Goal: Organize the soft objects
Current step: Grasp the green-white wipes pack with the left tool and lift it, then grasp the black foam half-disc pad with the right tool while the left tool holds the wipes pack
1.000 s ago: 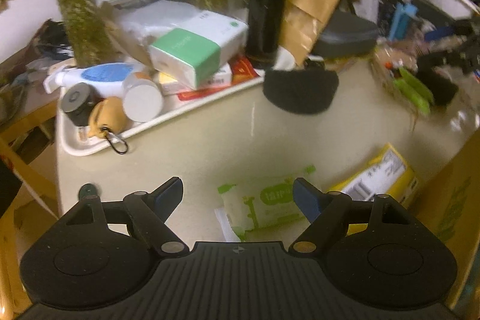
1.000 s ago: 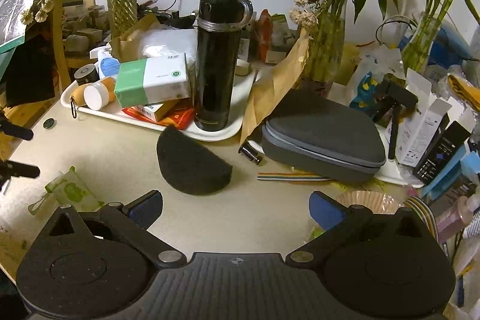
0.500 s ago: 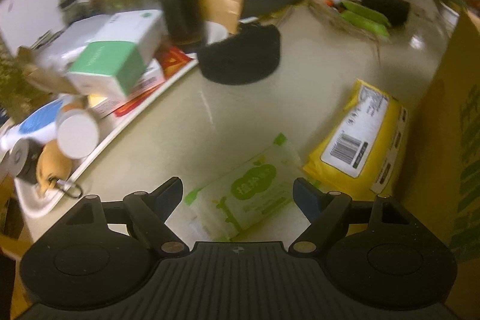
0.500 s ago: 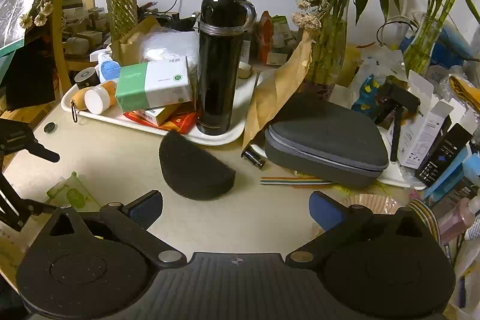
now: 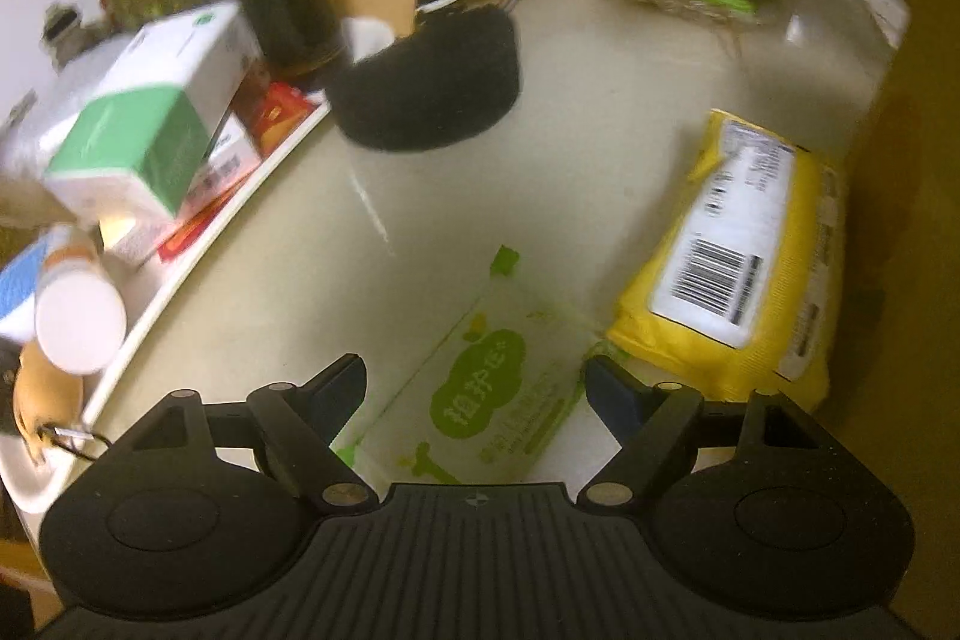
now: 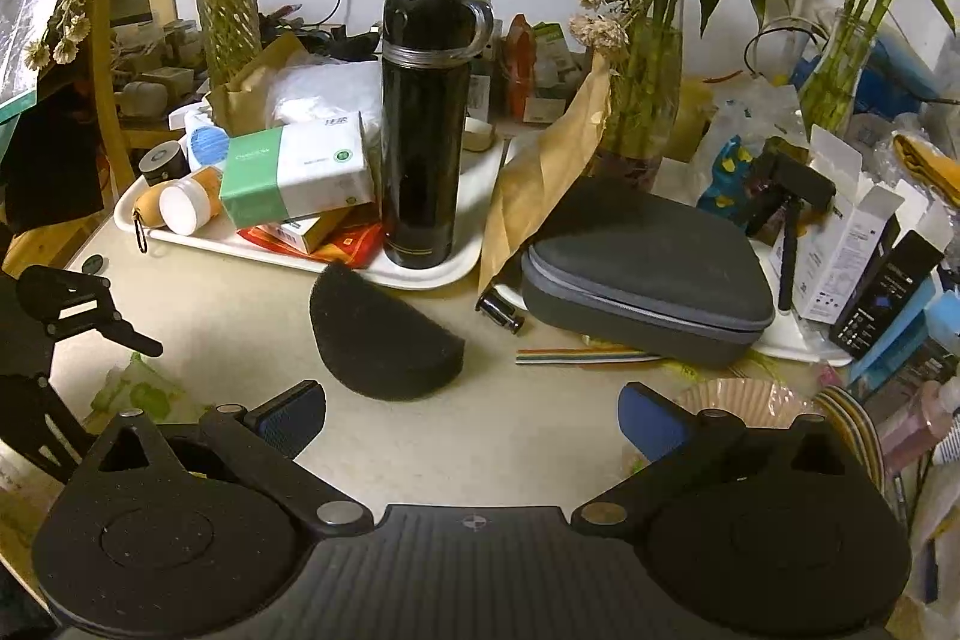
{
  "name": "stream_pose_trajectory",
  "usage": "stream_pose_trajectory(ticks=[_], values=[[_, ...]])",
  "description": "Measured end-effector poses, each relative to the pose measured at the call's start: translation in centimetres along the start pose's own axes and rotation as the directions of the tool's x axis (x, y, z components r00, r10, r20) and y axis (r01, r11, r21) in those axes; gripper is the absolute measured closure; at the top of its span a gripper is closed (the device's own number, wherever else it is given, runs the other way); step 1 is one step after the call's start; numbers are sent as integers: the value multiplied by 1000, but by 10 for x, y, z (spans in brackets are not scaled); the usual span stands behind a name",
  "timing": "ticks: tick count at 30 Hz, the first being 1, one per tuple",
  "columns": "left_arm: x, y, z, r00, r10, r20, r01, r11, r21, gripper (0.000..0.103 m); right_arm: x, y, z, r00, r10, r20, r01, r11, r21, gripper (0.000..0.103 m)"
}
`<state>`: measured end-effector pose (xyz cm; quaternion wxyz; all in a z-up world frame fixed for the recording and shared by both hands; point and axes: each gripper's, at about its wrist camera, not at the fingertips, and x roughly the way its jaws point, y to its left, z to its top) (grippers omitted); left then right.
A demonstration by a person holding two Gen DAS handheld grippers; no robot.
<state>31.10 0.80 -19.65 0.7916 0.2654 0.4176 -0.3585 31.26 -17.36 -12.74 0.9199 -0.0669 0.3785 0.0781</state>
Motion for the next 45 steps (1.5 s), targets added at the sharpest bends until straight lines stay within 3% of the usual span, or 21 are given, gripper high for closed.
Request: stream_pose_trajectory(ticks=[3, 5, 7, 12, 13, 15, 18, 23, 27, 35, 40, 45], values=[[3, 7, 2, 1000, 31, -1, -31, 998, -63, 23, 0, 0, 0, 1000, -3, -3, 3, 1000, -1, 0], [3, 13, 3, 999, 45, 1, -45, 992, -115, 36, 0, -1, -1, 1000, -6, -3, 6, 1000, -2, 0], [3, 20, 2, 1000, 29, 0, -28, 986, -165, 42, 0, -2, -2, 1000, -9, -5, 9, 1000, 0, 0], [-1, 12, -4, 1000, -8, -23, 5, 995, -99, 42, 1, -4, -4, 1000, -23, -11, 23, 1000, -2, 0], [0, 14, -5, 1000, -13, -27, 10, 993, -117, 43, 1, -4, -5, 1000, -25, -12, 25, 1000, -2, 0], [-2, 19, -7, 1000, -7, -23, 3, 986, -167, 54, 2, -4, -5, 999, -30, -15, 30, 1000, -2, 0], [-5, 23, -6, 999, -18, -47, 8, 979, -206, 55, 3, -4, -4, 999, -33, -16, 33, 999, 0, 0], [-20, 23, -2, 997, 71, -24, -75, 965, -250, 55, 5, -1, -4, 999, -35, -11, 35, 999, -17, 0], [-44, 24, 8, 986, 163, -15, -159, 932, -325, 55, 6, 4, -5, 1000, -31, -5, 30, 999, -44, 0], [-93, 11, 13, 956, 288, 62, -225, 850, -476, 55, 13, 4, 0, 1000, -18, 6, 18, 999, -36, 0], [-119, 1, 12, 935, 329, 132, -204, 804, -559, 55, 18, 6, 1, 999, 26, 29, -25, 999, -43, 0], [-141, -6, 7, 914, 363, 183, -187, 775, -604, 55, 20, 8, 1, 995, 81, 59, -79, 996, -47, 0]])
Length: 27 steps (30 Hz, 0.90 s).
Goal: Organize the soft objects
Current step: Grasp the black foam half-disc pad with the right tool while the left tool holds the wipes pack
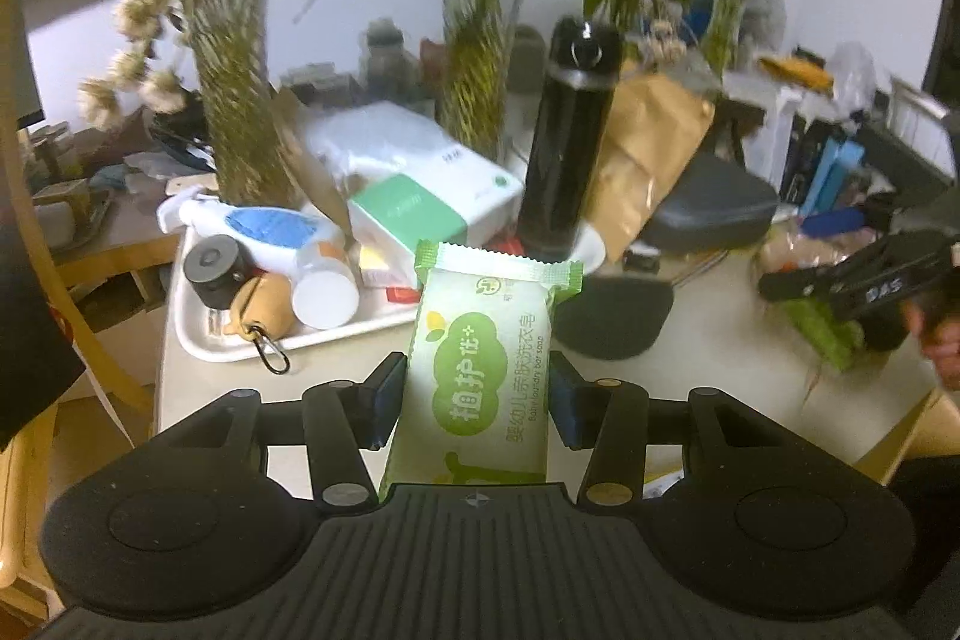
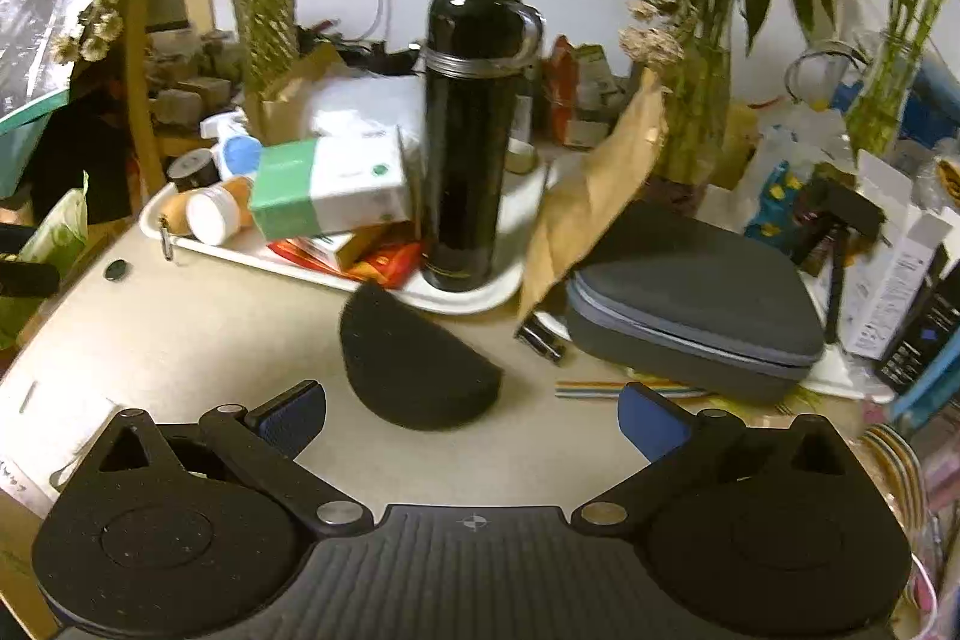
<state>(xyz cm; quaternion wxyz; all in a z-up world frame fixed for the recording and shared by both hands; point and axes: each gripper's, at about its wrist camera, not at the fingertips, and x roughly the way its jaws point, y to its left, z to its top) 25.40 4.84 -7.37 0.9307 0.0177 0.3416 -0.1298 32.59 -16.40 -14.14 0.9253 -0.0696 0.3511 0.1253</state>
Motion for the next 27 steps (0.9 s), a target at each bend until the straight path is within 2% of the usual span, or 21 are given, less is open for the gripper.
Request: stream_pose_trajectory(ticks=[7, 15, 27], values=[[-16, 5, -4, 999, 17, 40, -17, 1000, -10, 55, 19, 4, 1, 1000, 28, 6, -27, 999, -41, 0], [-20, 12, -7, 999, 23, 38, -23, 999, -22, 55, 41, 17, 5, 998, 57, 13, -55, 993, -106, 0], [-22, 15, -7, 999, 17, 34, -16, 999, -40, 55, 76, 20, 4, 997, 63, -32, -67, 986, -152, 0]])
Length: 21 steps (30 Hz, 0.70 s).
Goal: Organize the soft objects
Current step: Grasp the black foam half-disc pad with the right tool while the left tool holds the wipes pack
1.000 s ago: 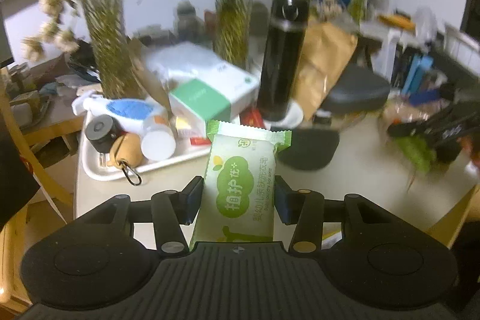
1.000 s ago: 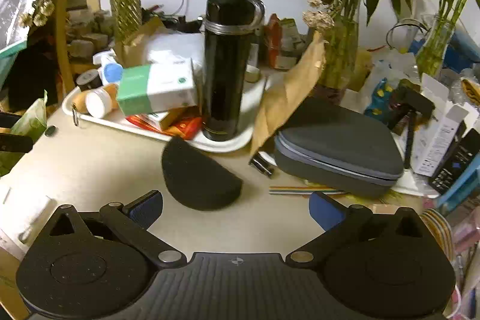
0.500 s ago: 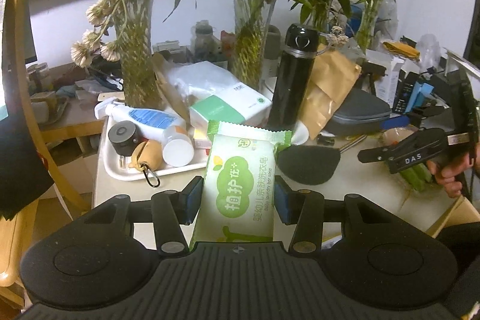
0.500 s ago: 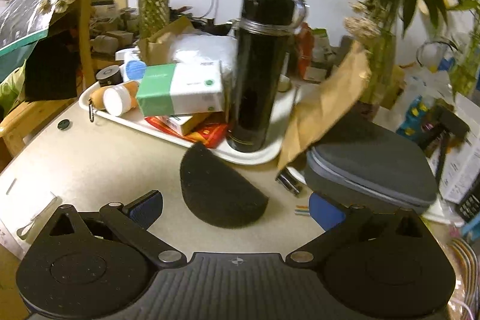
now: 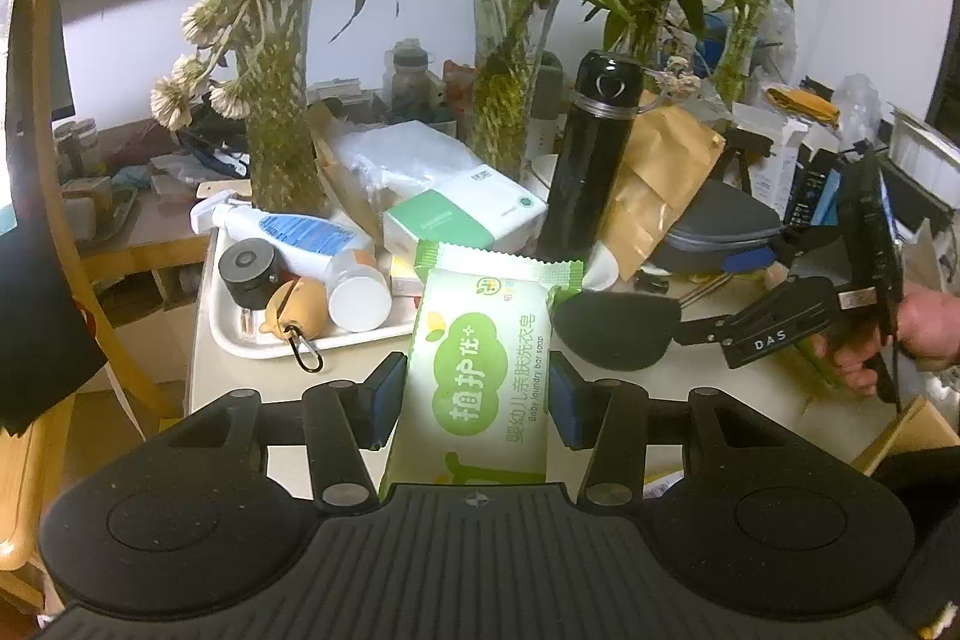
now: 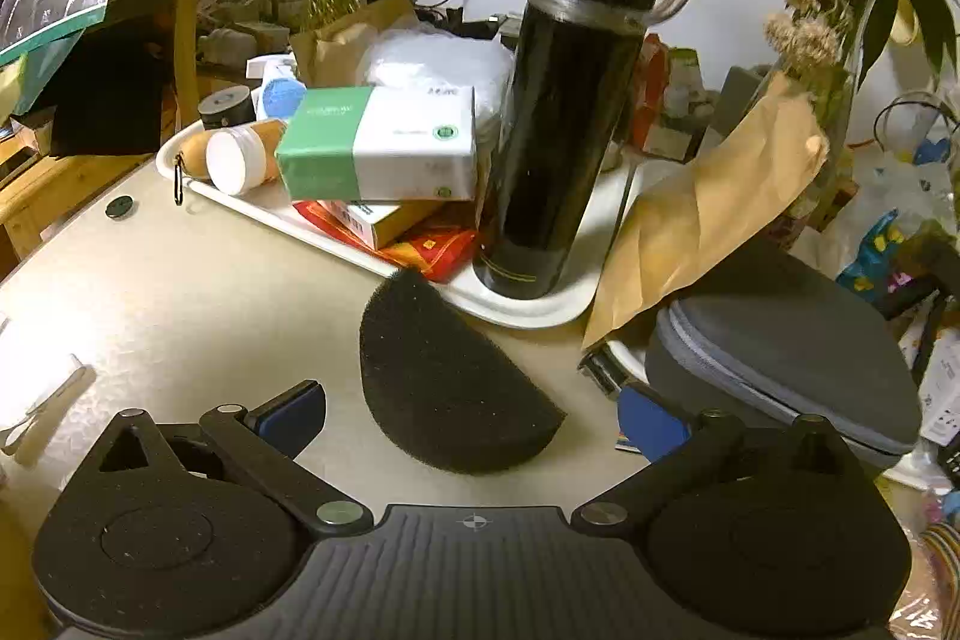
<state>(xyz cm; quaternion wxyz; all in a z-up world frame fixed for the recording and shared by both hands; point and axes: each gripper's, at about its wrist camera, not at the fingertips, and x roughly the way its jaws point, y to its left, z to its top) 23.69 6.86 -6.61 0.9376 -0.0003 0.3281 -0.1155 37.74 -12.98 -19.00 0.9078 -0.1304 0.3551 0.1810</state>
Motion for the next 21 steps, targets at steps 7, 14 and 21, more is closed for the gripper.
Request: stream_pose_trajectory(ticks=[7, 14, 21], values=[[3, 1, 2, 1000, -9, -5, 9, 1000, -10, 55, 17, 5, 1, 1000, 20, -17, -20, 999, -40, 0], [8, -1, 3, 1000, -18, -15, 18, 1000, -3, 55, 40, 12, 3, 999, 12, -46, -16, 997, -79, 0], [9, 3, 3, 1000, -15, -20, 14, 1000, -4, 55, 69, 16, 7, 998, -6, -68, -1, 994, -107, 0]])
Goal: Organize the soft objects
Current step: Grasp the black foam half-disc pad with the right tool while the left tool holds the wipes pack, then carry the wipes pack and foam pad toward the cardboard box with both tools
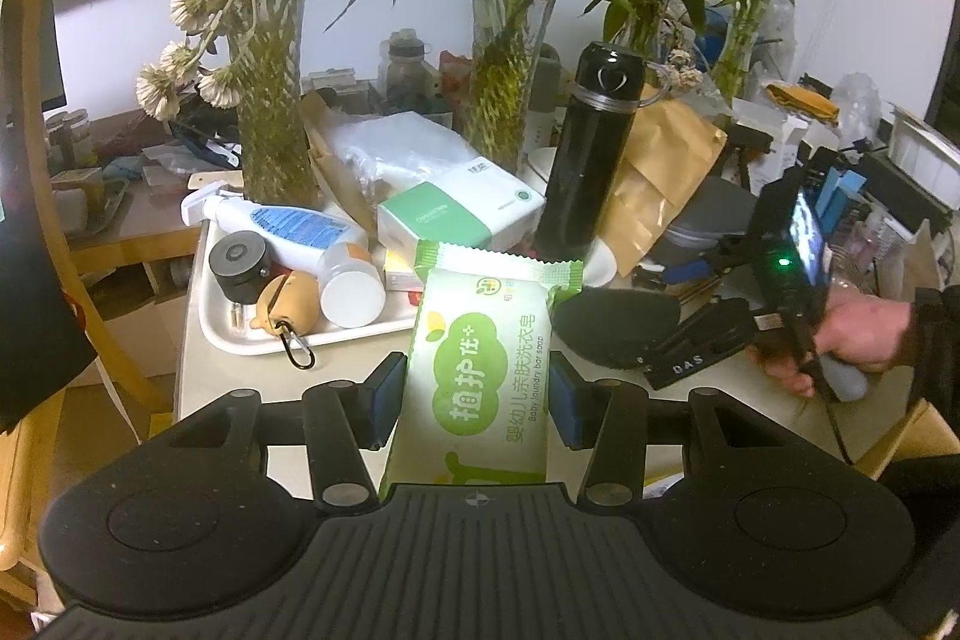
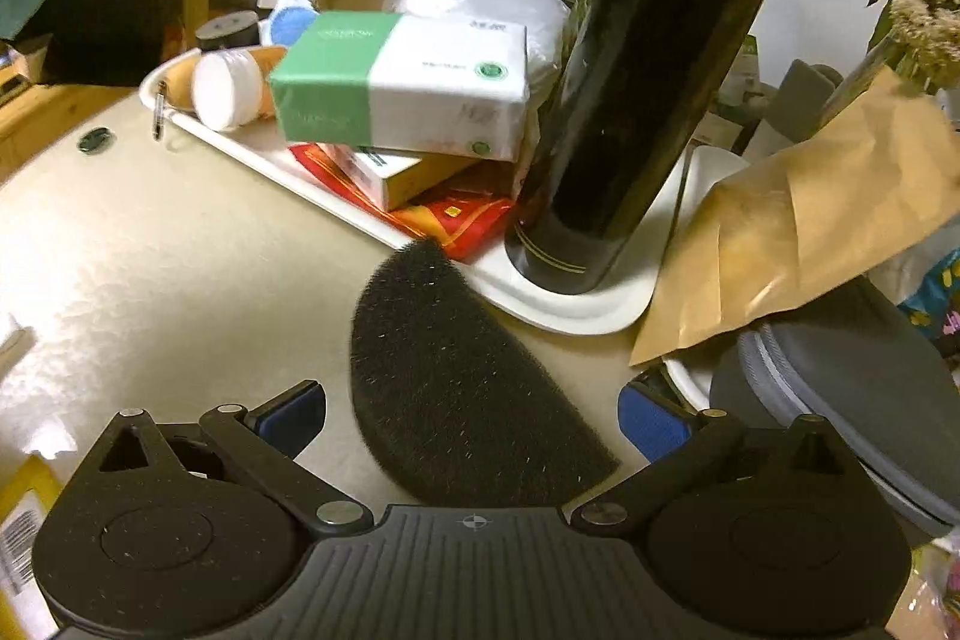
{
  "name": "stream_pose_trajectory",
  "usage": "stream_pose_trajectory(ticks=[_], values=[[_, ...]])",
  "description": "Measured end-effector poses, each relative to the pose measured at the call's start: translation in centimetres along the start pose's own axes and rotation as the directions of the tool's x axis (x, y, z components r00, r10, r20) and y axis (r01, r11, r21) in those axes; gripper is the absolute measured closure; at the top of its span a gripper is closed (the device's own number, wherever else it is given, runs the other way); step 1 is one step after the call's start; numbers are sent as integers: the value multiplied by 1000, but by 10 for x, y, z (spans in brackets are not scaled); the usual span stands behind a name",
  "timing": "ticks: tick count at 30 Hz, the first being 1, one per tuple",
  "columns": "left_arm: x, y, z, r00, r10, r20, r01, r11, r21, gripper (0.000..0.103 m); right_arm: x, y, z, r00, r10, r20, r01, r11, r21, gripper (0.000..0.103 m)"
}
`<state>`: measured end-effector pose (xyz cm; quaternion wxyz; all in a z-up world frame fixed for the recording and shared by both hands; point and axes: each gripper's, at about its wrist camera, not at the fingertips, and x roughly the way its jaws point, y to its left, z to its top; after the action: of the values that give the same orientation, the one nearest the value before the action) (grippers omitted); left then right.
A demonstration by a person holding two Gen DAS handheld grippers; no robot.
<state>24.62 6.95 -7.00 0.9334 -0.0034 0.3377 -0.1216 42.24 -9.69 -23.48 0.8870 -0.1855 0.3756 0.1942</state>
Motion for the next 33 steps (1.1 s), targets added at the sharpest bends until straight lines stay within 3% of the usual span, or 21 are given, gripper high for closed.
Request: stream_pose_trajectory(ticks=[4, 7, 12, 20, 33], values=[[1, 4, -2, 1000, 5, -9, -5, 1000, -1, 55, 14, -3, 2, 1000, -14, -25, 14, 1000, -3, 1], [0, 7, -2, 1000, 12, -9, -12, 1000, -3, 55, 18, -3, 1, 999, 12, -43, -12, 1000, -3, 13], [-2, 8, -1, 1000, 14, -4, -14, 1000, -11, 55, 13, 2, 5, 997, 37, -74, -38, 999, -14, 22], [-2, 5, -2, 1000, 9, -6, -9, 1000, -5, 55, -15, -10, 9, 994, 94, -53, -92, 995, 29, 26], [-3, -3, 3, 999, 36, 15, -36, 999, -13, 55, -87, -25, 3, 1000, 21, 22, -22, 998, 52, 26]])
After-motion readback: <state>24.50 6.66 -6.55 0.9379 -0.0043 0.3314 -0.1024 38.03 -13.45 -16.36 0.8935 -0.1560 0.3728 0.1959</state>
